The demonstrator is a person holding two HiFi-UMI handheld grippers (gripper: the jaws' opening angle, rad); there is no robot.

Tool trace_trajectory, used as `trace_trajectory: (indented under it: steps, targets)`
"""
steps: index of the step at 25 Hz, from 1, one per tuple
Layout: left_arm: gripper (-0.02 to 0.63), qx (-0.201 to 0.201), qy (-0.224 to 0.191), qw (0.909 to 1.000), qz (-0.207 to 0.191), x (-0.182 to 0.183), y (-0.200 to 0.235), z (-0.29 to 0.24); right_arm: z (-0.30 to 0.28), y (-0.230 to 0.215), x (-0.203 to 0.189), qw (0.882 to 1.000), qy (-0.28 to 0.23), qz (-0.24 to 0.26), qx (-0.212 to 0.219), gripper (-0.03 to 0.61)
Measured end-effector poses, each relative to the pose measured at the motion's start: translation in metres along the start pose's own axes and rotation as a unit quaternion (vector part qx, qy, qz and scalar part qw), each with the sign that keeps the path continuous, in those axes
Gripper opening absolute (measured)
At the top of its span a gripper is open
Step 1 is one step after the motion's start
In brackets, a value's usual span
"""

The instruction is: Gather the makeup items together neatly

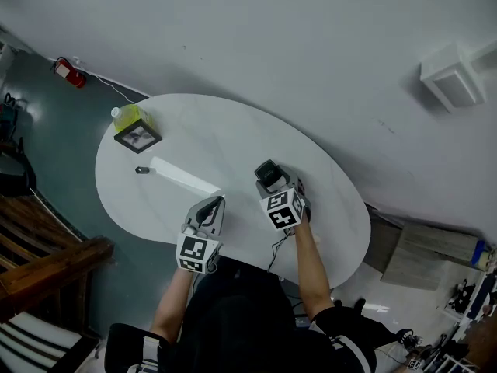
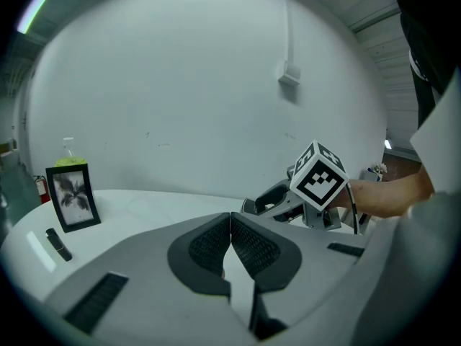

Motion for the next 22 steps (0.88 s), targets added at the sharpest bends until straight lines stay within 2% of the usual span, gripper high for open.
trace_trajectory:
  steps: [10, 22]
  targets:
    - [0.02, -0.056, -0.016, 0.9974, -0.042, -0.001, -0.028, 0.032, 0.086, 0.03, -0.017, 0.997, -0.038, -0.021, -0.06, 0.296]
    - [0.02, -0.139, -0.026, 0.9857, -0.091, -0.015, -0.083, 0.074, 0.175, 0.074, -0.094, 0.986, -0.039, -0.089, -0.136, 0.296]
Point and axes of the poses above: the fingertips, and each gripper's own axes: z backward along the fingers, y to its left, x out of its top, the point moved 6 cm from there along z, backward along the fingers, and after that the axes turned 2 degrees about -z, right-handed, at the moved point
